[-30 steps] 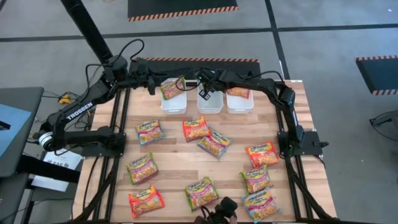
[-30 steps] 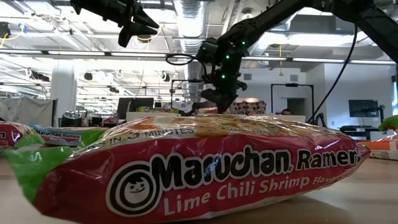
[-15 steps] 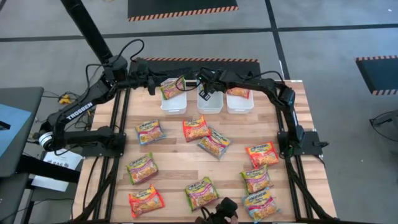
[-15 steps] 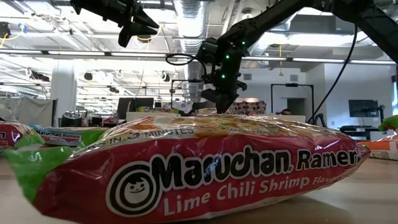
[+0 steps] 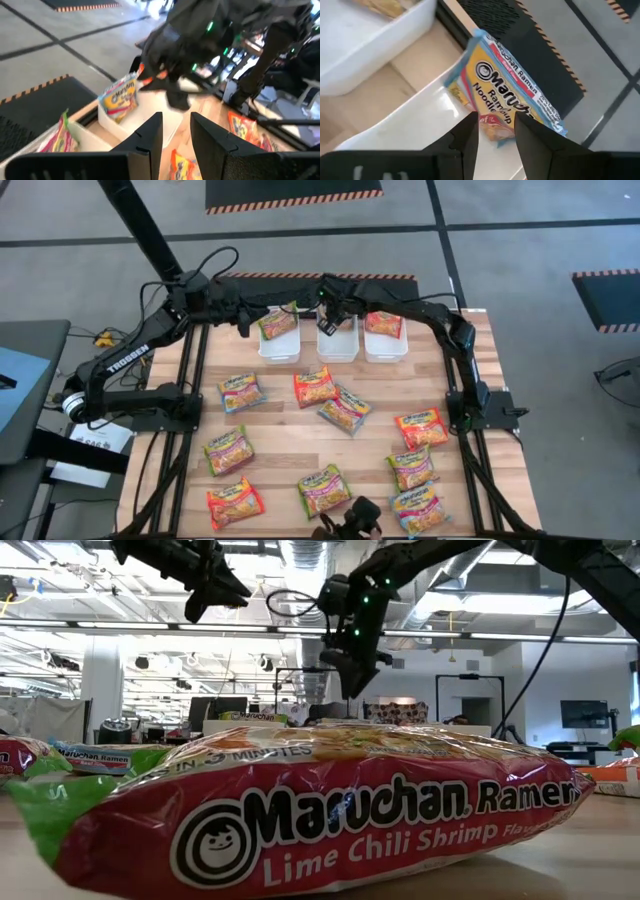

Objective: Sort Maruchan noodles
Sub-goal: Put the green noodle pack into the left white bin

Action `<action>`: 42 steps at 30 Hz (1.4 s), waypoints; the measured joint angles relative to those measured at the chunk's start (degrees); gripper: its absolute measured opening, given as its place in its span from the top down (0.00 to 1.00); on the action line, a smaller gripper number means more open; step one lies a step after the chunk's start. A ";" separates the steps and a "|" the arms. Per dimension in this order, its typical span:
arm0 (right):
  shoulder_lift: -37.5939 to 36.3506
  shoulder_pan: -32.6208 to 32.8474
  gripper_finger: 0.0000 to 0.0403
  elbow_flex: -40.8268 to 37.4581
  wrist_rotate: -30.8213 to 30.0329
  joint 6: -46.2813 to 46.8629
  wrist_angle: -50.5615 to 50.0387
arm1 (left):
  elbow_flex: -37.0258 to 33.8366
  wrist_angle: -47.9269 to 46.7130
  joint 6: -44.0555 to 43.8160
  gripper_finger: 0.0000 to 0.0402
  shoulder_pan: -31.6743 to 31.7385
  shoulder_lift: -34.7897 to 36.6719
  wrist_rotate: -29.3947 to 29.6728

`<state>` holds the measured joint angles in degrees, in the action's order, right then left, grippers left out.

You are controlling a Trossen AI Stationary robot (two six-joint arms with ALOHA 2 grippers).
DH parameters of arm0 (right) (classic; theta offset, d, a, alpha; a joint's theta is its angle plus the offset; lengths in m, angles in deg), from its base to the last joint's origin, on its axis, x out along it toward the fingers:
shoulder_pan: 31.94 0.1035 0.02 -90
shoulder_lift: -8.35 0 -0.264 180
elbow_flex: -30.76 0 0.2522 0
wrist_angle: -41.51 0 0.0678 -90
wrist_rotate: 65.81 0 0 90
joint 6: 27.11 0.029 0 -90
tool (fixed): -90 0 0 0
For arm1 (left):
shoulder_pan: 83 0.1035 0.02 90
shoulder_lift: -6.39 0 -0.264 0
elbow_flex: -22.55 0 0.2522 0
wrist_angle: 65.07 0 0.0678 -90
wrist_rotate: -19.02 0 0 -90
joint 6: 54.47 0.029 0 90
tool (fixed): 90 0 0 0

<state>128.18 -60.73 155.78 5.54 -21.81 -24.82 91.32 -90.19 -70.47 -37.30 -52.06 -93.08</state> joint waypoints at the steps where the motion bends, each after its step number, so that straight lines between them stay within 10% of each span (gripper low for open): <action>1: 0.00 -0.14 0.63 1.23 0.80 -0.84 -1.18 | 0.00 -0.60 0.36 0.79 -0.01 0.00 0.02; 17: -0.04 -1.10 0.64 23.90 12.92 -6.74 -28.68 | 0.00 -16.75 1.65 0.79 -2.26 3.77 -6.61; 32: -11.10 7.35 0.64 22.80 13.17 8.46 -32.31 | 0.00 -32.68 2.80 0.69 -6.22 3.85 -18.13; 42: -14.32 17.17 0.64 22.80 12.76 16.84 -32.27 | 0.00 -52.71 3.12 0.63 -16.23 3.85 -10.29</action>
<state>113.87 -43.57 178.58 18.29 -4.97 -57.09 91.32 -142.90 -67.35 -53.54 -48.21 -103.37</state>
